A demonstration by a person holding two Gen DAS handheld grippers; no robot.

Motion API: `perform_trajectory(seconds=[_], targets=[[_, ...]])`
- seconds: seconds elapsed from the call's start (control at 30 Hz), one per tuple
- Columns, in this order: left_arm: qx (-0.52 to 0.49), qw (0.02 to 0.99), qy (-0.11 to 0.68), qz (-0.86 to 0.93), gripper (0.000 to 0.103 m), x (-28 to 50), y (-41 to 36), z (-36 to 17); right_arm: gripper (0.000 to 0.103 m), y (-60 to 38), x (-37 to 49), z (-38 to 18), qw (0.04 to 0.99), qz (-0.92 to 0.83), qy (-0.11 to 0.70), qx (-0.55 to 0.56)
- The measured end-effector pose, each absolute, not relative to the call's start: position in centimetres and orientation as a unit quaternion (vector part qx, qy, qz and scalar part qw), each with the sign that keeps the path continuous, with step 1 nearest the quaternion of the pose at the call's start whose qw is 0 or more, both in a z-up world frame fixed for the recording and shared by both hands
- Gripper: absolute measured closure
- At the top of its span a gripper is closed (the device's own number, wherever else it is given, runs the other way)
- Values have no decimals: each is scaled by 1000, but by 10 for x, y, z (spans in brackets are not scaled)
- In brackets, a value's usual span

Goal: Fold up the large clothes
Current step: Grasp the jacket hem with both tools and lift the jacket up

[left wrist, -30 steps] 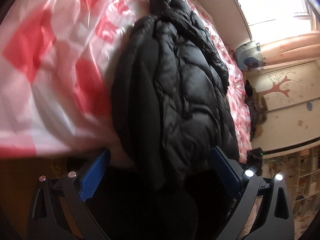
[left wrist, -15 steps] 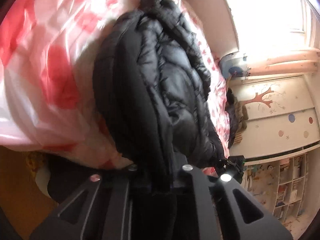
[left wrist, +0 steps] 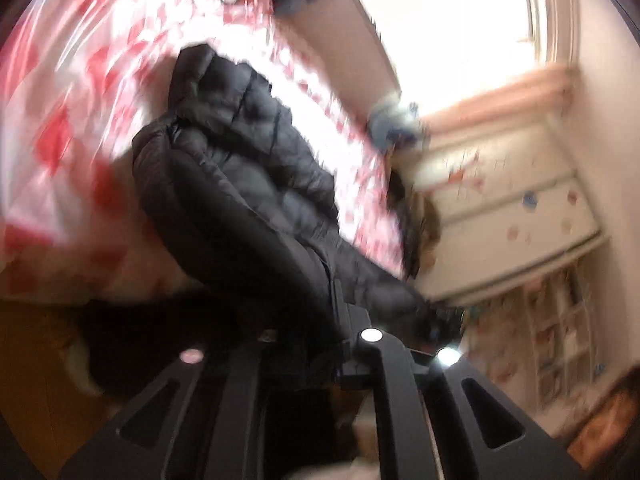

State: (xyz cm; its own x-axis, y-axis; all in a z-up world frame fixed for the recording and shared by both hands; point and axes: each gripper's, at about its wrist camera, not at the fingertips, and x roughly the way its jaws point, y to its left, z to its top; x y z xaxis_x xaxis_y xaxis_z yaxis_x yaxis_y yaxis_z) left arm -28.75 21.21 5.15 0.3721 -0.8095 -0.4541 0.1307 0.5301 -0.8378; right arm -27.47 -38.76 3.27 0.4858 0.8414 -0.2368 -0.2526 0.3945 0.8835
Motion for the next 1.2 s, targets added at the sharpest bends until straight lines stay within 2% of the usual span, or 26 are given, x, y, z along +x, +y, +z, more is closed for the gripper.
perform_trajectory(seconds=[0.03,0.07,0.13,0.2,0.27,0.3,0.33,0.37,0.4,0.43,0.53,0.67,0.77,0.83,0.87,0.93,1.03,1.13,1.2], targets=[[-337,737,495,-314,65,-297,213,39,84,-393,-284,19,752,347,385,407],[-318,731,525,-298,56,-305,217,23,81,-398,-292,6,748,332,412,400],[-290,727,580,-224,52,-318,237,-10,79,-421,-308,-31,753,242,479,382],[-301,724,604,-145,52,-331,275,-34,76,-447,-318,-45,761,188,475,400],[-308,752,576,-89,52,-333,306,-24,68,-454,-313,-30,783,177,445,397],[-308,766,557,-91,49,-330,310,-12,54,-449,-304,-20,795,179,433,385],[-304,785,531,-102,41,-320,309,5,42,-438,-289,-7,809,185,421,366],[-295,801,510,-109,34,-309,304,19,38,-427,-275,3,820,191,412,349],[-278,823,481,-120,24,-289,290,37,33,-405,-250,15,833,202,401,322],[-264,839,456,-137,18,-265,272,50,31,-384,-228,23,843,213,390,304],[-245,848,418,-213,18,-190,209,62,30,-317,-160,28,857,244,367,268],[-242,850,406,-234,18,-97,140,45,30,-252,-63,-4,869,224,377,229],[-245,844,438,-191,18,-21,113,-2,31,-248,2,-57,864,130,444,198],[-252,830,474,-149,18,7,115,-43,47,-268,26,-100,836,105,485,233],[-273,810,499,-140,19,20,120,-63,52,-281,32,-110,826,96,486,268],[-303,801,496,-141,18,23,129,-65,54,-292,35,-110,814,96,485,305],[-250,835,467,-146,16,17,128,-54,48,-285,27,-93,834,116,469,266],[-215,822,502,-162,16,20,125,-72,47,-277,32,-106,823,130,496,244],[-220,822,501,-156,16,7,131,-58,45,-282,24,-96,824,129,483,267]])
